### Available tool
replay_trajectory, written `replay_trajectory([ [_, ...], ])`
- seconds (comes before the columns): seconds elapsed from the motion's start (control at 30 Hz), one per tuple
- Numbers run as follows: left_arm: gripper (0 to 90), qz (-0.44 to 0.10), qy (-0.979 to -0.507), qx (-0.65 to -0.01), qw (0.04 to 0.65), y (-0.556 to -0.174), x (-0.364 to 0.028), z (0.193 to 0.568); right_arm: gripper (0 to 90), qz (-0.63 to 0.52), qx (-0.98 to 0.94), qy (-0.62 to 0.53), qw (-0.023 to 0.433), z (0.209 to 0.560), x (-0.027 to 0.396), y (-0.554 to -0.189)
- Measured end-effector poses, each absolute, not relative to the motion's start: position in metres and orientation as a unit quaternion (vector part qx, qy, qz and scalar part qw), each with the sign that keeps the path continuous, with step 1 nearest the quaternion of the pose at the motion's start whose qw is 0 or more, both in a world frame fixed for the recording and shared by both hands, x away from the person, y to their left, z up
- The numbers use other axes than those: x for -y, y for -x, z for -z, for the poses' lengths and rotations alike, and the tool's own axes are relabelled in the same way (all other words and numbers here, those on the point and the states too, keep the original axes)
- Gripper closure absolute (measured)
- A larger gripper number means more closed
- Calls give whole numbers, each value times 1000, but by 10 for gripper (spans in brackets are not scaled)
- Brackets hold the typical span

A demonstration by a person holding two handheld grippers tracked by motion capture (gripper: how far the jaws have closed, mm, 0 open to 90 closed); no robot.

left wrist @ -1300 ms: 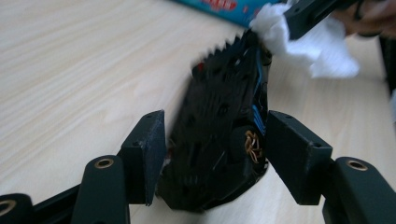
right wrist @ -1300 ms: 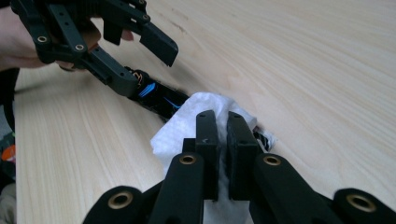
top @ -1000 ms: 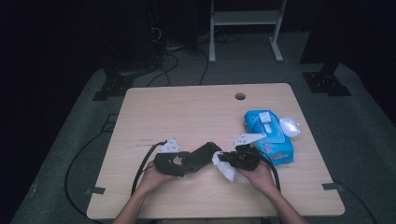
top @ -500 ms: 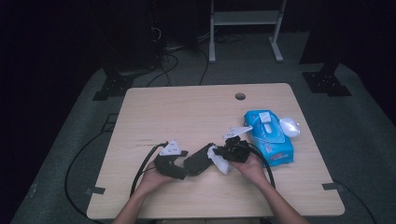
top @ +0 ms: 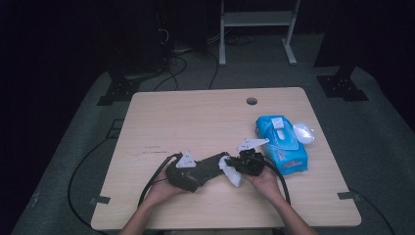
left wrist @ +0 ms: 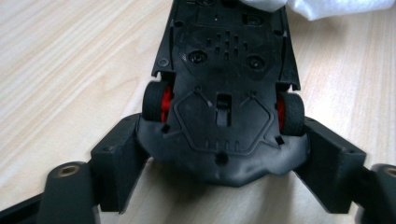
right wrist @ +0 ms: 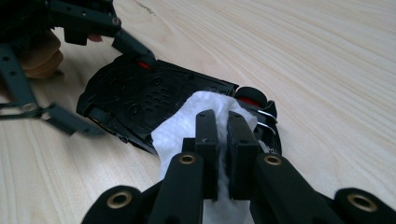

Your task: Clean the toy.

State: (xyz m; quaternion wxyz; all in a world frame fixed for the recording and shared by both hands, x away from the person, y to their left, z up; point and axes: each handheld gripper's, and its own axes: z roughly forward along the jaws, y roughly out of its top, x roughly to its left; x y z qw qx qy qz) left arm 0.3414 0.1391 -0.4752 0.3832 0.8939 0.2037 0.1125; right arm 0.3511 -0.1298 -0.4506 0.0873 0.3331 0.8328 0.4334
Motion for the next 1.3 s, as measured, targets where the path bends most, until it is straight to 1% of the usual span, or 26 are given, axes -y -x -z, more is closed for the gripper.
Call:
replay_trajectory([
  [0.1, 236, -114, -897, -200, 378, -341, -138, 475, 844, -435, -831, -334, 89, 451, 130, -349],
  [0.2, 236, -117, -898, -197, 376, -340, -136, 475, 844, -427, -836, -329, 102, 450, 129, -345],
  [0.27, 237, -117, -898, -193, 377, -340, -135, 475, 846, -427, -837, -328, 99, 449, 127, -344],
  [0.37, 237, -116, -898, -194, 378, -340, -130, 475, 846, -428, -843, -309, 102, 447, 114, -340],
  [0.5, 238, -122, -901, -184, 374, -337, -123, 475, 846, -437, -853, -269, 91, 450, 84, -330],
  [0.57, 238, -123, -903, -181, 370, -336, -123, 475, 845, -430, -863, -245, 103, 450, 74, -325],
  [0.63, 238, -119, -901, -186, 374, -336, -124, 475, 845, -422, -866, -243, 115, 448, 80, -325],
  [0.73, 239, -114, -899, -187, 379, -336, -126, 475, 846, -408, -857, -278, 149, 446, 104, -333],
  [0.8, 238, -109, -896, -190, 386, -337, -126, 474, 846, -415, -842, -313, 146, 445, 123, -337],
  [0.87, 238, -105, -892, -194, 395, -338, -125, 474, 846, -418, -841, -311, 144, 445, 124, -336],
  [0.97, 238, -107, -896, -192, 387, -338, -124, 474, 845, -440, -848, -273, 110, 451, 101, -324],
  [1.03, 239, -111, -899, -187, 380, -337, -124, 475, 844, -440, -856, -251, 99, 452, 87, -319],
  [1.13, 239, -110, -898, -190, 382, -337, -124, 475, 844, -439, -855, -259, 99, 451, 90, -323],
  [1.23, 239, -106, -895, -192, 389, -339, -124, 475, 845, -431, -845, -292, 121, 450, 107, -331],
  [1.3, 239, -106, -893, -193, 392, -339, -124, 474, 844, -434, -839, -305, 120, 449, 111, -333],
])
